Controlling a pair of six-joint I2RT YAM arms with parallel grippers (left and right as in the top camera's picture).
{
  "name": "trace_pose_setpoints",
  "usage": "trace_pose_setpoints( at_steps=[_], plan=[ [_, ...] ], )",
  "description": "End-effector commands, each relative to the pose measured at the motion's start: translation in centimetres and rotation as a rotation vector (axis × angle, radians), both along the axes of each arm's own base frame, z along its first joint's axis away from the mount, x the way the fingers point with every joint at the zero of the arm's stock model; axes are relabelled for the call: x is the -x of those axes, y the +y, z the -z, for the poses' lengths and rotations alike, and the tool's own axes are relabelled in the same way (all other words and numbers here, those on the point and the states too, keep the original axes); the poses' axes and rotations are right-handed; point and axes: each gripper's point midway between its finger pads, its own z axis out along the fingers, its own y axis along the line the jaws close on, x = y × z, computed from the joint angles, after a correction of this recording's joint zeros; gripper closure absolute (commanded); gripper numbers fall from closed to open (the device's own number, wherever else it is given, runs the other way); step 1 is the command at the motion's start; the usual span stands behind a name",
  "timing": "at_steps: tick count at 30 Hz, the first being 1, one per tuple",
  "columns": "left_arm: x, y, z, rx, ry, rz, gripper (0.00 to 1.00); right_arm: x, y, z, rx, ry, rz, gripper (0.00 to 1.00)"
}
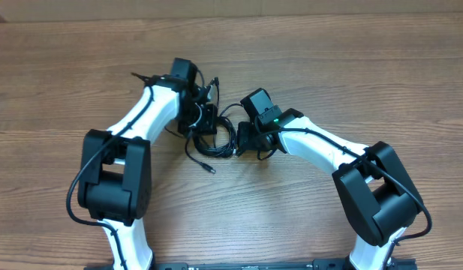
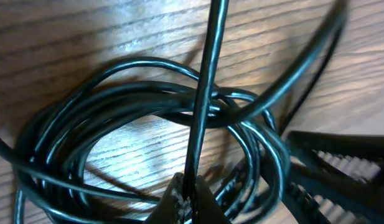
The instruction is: Untangle cables
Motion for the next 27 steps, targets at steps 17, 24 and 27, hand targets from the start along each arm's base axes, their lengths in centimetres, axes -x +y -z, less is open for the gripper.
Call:
trace_pose_setpoints(
  at_steps=[17, 24, 27],
  plan=[
    [2.8, 1.3, 2.3, -0.134, 0.112, -0.059, 0.87, 0.3, 0.4, -0.1, -0.024, 0.018, -0.006, 0.63],
    [1.1, 2.4, -0.9, -0.134, 0.097, -0.046, 0.44, 0.3, -2.2, -1.5, -0.032, 0.109, 0.049, 0.63],
    [0.4, 3.0, -1.9, -0.144, 0.085, -0.058, 0.44, 0.6, -2.0, -3.3, -0.109, 0.142, 0.04, 0.62]
  ],
)
